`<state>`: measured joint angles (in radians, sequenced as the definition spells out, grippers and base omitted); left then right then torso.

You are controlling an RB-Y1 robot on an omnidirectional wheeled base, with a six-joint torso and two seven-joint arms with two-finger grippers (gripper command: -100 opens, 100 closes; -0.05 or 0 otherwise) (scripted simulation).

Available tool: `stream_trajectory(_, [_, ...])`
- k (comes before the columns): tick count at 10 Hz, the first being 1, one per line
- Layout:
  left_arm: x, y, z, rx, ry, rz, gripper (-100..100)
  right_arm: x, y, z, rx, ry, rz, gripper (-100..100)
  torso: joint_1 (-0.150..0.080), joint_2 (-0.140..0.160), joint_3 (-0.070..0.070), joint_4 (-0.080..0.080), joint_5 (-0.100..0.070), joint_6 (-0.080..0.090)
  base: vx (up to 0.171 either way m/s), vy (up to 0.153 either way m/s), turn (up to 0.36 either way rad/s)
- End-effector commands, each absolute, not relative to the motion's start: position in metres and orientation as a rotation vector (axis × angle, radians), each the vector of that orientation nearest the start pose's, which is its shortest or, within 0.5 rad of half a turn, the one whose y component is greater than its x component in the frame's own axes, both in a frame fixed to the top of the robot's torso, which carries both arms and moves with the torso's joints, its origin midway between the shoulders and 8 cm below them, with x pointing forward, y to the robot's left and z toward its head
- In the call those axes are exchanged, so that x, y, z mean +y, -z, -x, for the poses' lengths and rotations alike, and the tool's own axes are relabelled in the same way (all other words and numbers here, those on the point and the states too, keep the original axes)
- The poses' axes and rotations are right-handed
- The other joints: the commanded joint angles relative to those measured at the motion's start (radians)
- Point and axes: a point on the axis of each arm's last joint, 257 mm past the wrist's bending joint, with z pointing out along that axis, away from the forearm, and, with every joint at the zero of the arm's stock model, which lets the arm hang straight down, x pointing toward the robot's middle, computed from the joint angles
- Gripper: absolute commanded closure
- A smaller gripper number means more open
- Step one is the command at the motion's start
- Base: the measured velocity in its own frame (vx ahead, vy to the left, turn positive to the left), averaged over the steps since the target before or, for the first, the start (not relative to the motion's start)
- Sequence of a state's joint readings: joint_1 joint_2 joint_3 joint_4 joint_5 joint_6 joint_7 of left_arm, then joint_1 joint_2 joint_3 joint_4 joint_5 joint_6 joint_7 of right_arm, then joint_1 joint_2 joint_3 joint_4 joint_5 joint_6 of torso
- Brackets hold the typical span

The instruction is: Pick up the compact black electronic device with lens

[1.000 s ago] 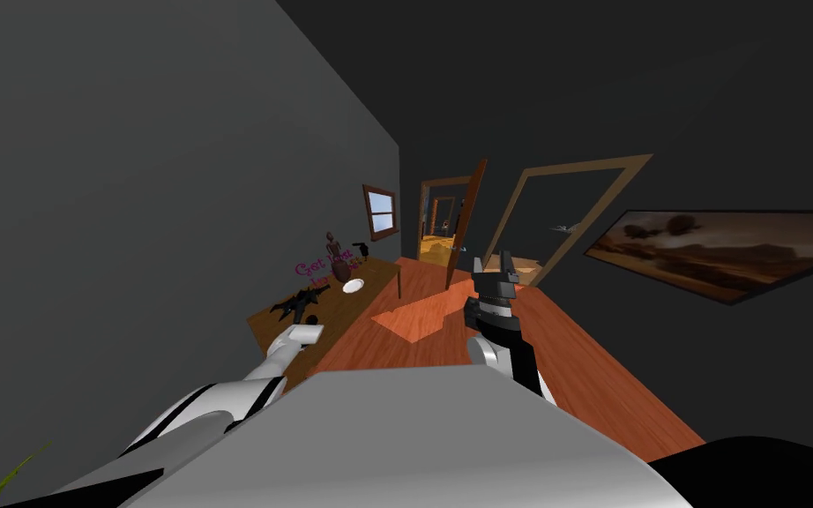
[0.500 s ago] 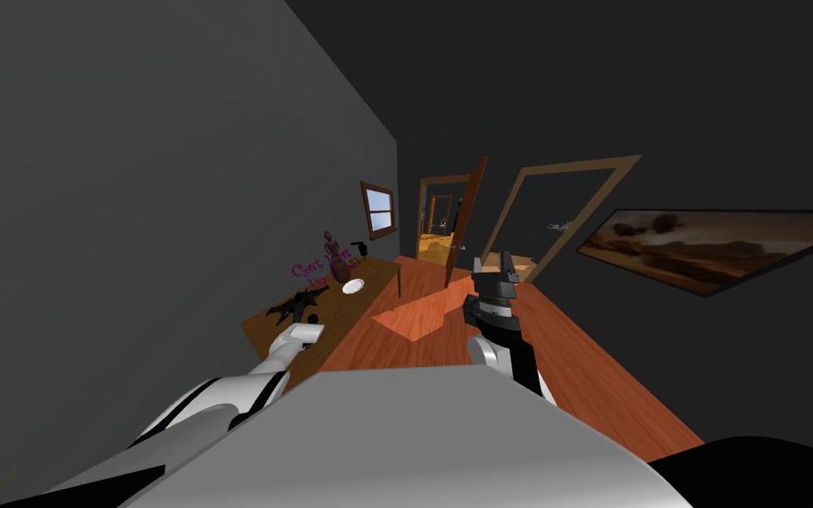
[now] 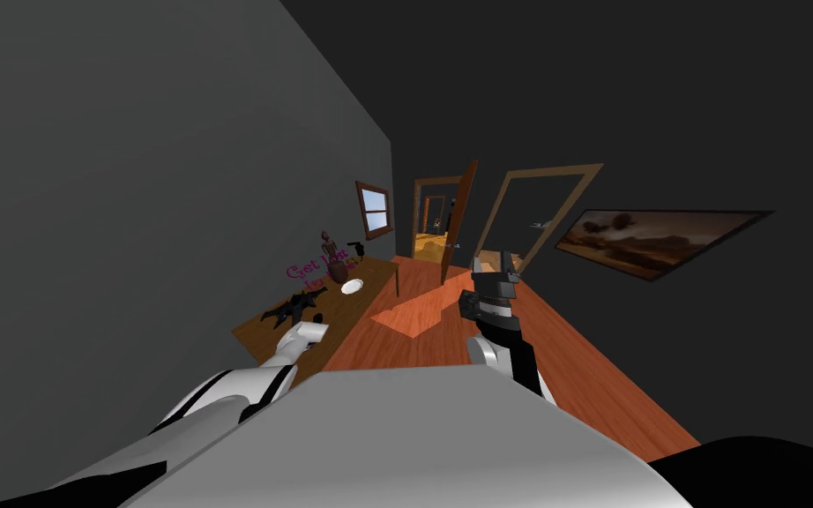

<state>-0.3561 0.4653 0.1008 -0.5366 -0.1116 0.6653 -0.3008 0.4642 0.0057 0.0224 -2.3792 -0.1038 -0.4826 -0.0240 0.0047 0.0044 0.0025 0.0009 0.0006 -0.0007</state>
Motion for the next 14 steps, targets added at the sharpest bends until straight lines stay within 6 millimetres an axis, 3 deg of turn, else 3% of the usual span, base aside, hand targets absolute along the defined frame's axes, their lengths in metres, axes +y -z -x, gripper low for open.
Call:
stream_trajectory(1, [0.555,0.517,-0.358,2.091,-0.386,1.592,-100,-0.277,-0.075,-0.326,0.459,-1.454,-0.641,0,0.000,0.000,0.000,0.000,0.000,0.000,-0.093,0.098,-0.182])
stream_trajectory(9, [0.541,0.523,-0.358,2.034,-0.410,1.666,-100,-0.277,-0.075,-0.326,0.459,-1.454,-0.641,0,0.001,0.001,0.000,0.000,0.000,-0.001,-0.062,0.068,-0.105])
stream_trajectory(10, [0.541,0.523,-0.358,2.031,-0.410,1.669,100,-0.277,-0.075,-0.326,0.459,-1.454,-0.642,0,-0.001,-0.002,-0.001,0.000,0.000,-0.001,-0.007,0.006,0.009])
stream_trajectory(14, [0.541,0.524,-0.357,2.033,-0.412,1.669,100,-0.277,-0.075,-0.326,0.459,-1.454,-0.642,0,-0.003,-0.004,-0.002,0.000,-0.001,0.000,0.000,0.000,0.000])
